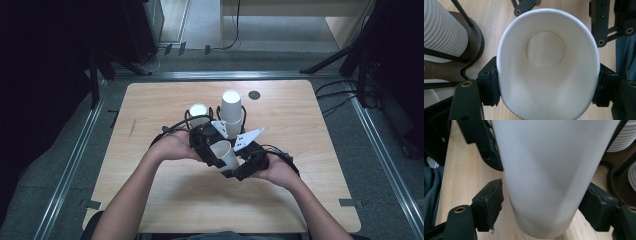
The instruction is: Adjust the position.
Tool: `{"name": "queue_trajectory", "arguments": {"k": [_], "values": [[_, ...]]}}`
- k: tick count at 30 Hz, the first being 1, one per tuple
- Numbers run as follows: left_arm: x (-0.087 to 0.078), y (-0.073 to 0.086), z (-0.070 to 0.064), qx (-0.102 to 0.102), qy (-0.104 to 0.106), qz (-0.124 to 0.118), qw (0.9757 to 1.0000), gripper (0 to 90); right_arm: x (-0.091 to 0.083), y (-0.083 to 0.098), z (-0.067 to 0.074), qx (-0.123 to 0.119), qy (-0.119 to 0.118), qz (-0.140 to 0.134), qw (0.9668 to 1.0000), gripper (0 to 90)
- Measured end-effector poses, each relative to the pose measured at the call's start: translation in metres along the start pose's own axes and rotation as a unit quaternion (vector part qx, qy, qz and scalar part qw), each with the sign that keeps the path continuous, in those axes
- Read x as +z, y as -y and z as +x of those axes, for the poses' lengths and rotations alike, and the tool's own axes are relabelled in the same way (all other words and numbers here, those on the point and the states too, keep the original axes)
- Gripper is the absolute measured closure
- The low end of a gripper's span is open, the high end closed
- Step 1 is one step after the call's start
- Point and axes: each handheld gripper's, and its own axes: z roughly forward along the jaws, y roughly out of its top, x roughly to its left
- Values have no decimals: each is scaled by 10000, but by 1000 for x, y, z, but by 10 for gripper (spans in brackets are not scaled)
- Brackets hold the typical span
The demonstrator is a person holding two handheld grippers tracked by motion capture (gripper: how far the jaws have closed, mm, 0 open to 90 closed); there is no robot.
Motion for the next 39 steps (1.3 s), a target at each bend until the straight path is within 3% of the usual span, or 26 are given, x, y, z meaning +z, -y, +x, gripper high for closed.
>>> {"name": "queue_trajectory", "arguments": {"k": [2,4,6,9,13,21,25,27,30,32,34,37,39], "values": [[-1,0,1,-39,143,-17,9999,261,0,-1,0,4,-13,-7,10000,273],[-1,1,2,-53,141,15,9999,245,0,-2,1,-74,-24,-15,10000,326],[0,3,2,-29,129,-27,9999,227,1,-2,2,-129,42,9,9999,330],[2,6,5,-169,212,-147,9995,208,0,-2,2,-130,51,6,9999,330],[1,8,5,-192,43,-257,9995,155,-4,-2,1,-164,120,-32,9998,330],[-4,21,3,-359,32,-575,9977,156,-10,-2,-2,-49,72,-183,9998,329],[-2,25,0,-306,-15,-783,9965,148,-12,-2,-3,-29,91,-219,9997,329],[-1,27,-1,-423,-84,-1057,9935,145,-13,-2,-3,-53,145,-267,9995,329],[0,28,-3,-461,-155,-1137,9923,144,-15,-2,-3,-43,146,-288,9995,329],[1,32,-5,-480,-229,-1323,9898,141,-17,-2,-4,-29,152,-329,9993,329],[2,38,-7,-626,-272,-1507,9862,144,-18,-2,-5,18,127,-335,9994,329],[2,43,-7,-759,-273,-1557,9845,146,-19,-2,-4,32,117,-323,9994,329],[0,43,-7,-819,-237,-1690,9819,147,-18,-2,-3,-1,108,-344,9994,329]]}}
